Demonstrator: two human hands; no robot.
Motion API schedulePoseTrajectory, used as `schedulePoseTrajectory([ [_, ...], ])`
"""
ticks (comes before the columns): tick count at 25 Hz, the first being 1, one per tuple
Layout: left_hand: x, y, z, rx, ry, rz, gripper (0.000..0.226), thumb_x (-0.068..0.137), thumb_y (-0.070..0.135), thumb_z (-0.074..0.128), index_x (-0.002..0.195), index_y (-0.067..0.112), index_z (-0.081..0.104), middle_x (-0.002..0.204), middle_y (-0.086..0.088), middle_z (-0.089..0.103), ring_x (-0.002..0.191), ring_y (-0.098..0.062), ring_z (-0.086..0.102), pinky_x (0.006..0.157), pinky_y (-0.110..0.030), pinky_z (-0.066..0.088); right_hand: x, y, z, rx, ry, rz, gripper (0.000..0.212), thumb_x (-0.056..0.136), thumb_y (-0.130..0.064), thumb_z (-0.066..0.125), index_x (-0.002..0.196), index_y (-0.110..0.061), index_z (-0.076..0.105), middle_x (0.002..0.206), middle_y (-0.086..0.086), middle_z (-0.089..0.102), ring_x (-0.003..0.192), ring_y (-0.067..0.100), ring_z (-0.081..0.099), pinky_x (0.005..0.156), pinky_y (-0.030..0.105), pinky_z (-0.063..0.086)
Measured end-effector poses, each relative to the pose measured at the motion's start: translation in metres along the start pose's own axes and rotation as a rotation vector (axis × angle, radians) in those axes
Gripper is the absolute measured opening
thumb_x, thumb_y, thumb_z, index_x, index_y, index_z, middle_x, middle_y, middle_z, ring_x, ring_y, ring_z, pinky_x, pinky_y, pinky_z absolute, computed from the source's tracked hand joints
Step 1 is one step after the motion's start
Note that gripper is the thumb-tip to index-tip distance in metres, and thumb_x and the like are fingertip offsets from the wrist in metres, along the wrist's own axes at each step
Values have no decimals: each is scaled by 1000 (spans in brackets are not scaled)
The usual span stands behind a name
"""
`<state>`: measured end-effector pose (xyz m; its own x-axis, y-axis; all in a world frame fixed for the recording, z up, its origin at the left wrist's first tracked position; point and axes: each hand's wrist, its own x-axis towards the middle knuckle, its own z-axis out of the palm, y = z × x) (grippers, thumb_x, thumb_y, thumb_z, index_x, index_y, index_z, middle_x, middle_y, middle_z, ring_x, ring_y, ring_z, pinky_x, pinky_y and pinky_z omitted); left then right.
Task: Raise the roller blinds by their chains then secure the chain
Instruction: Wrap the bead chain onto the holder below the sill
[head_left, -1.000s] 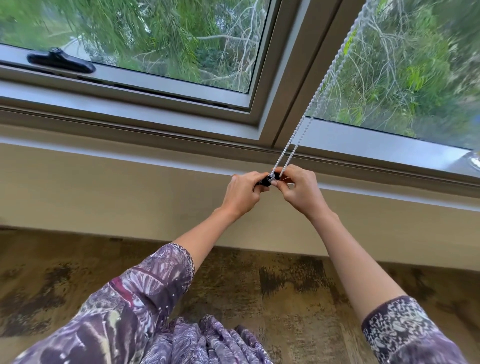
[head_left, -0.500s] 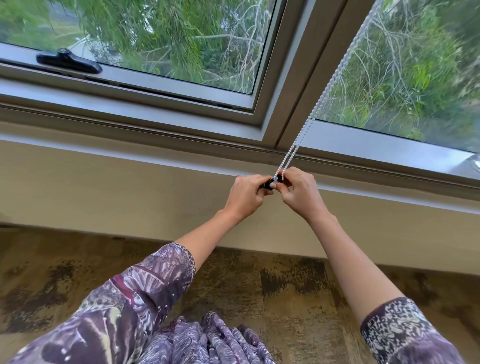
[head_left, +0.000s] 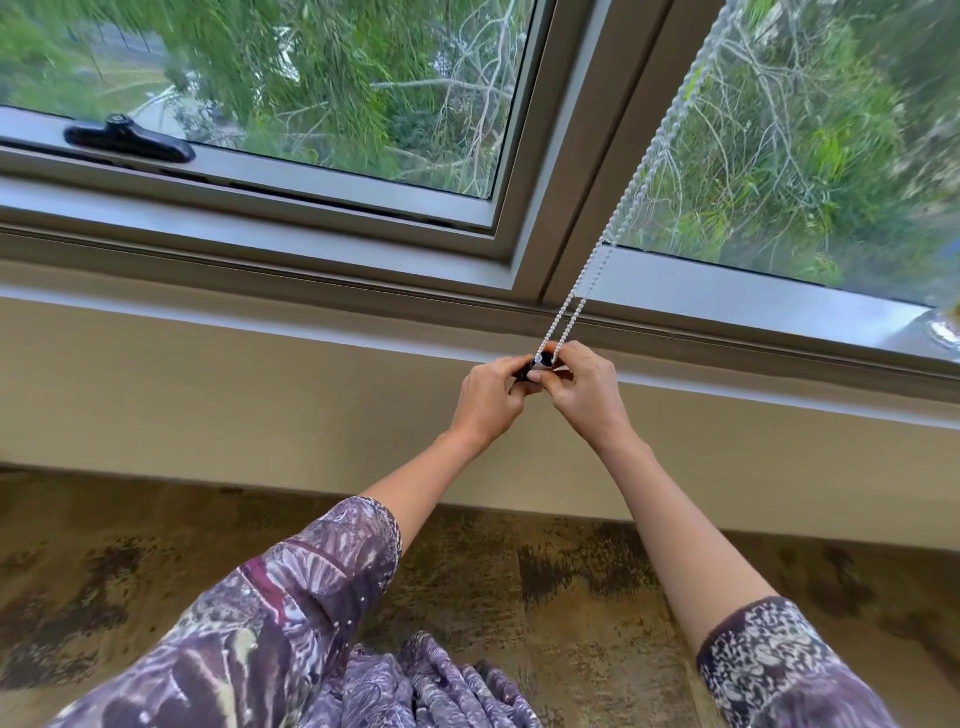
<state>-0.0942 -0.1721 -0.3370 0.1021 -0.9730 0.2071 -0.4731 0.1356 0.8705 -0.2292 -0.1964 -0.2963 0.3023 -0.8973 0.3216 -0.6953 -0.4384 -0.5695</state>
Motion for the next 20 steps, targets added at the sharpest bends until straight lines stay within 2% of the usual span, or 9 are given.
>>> schedulePoseTrajectory([
  [2, 3, 0, -3, -38, -20, -16, 34, 83, 17, 66, 115, 27, 69, 109, 3, 74, 101, -18, 68, 87, -35, 53, -4, 0, 3, 100, 12, 32, 26, 81, -10, 70, 107, -10, 67, 92, -2, 66, 81, 8, 61, 75, 9, 48],
  [4, 3, -2, -5, -45, -42, -17, 35, 81, 15, 66, 112, 30, 69, 105, 3, 76, 99, -16, 69, 87, -37, 54, -5, -1, 5, 171, 34, 90, 25, 82, -11, 69, 107, -13, 67, 91, -8, 64, 81, 4, 60, 74, 11, 49],
  [7, 1, -5, -6, -34, -53, -47, 32, 78, 14, 62, 104, 30, 72, 91, 4, 78, 90, -15, 71, 83, -37, 55, -3, -2, 11, 152, 58, 97, 13, 83, -14, 69, 95, -11, 69, 89, -2, 66, 79, 13, 60, 71, 23, 48],
  [10, -4, -3, -3, 16, -9, -68, 28, 77, 15, 59, 96, 30, 72, 84, 4, 77, 83, -17, 70, 73, -32, 53, -4, -7, 18, 75, 105, 64, 10, 84, -16, 68, 90, -8, 69, 85, 3, 66, 77, 17, 58, 71, 28, 48],
  [12, -5, -3, -3, 48, -9, -67, 26, 78, 16, 60, 96, 31, 72, 85, 2, 77, 83, -20, 69, 71, -29, 51, -4, -9, 19, 92, 140, 93, 10, 83, -17, 69, 91, -10, 70, 85, 3, 68, 77, 15, 60, 72, 21, 47],
  [15, 0, -5, -11, 37, -50, -60, 27, 79, 19, 65, 102, 31, 72, 93, 3, 77, 93, -18, 70, 82, -34, 54, -9, -9, 20, 247, 171, 172, 14, 81, -17, 72, 94, -13, 71, 88, 1, 71, 74, 1, 60, 68, 4, 42],
  [18, 3, -3, -16, 42, -90, -44, 30, 79, 22, 66, 107, 31, 72, 99, 7, 77, 97, -14, 69, 87, -36, 54, -12, -13, 26, 310, 209, 198, 18, 80, -15, 72, 98, -12, 71, 90, 1, 71, 78, -12, 59, 66, 3, 44],
  [20, 6, -1, -18, 42, -68, -44, 29, 79, 22, 66, 106, 29, 72, 101, 6, 76, 98, -15, 69, 87, -36, 53, -10, -15, 27, 354, 228, 206, 19, 79, -14, 73, 97, -11, 70, 90, 1, 71, 76, -13, 59, 63, 4, 45],
])
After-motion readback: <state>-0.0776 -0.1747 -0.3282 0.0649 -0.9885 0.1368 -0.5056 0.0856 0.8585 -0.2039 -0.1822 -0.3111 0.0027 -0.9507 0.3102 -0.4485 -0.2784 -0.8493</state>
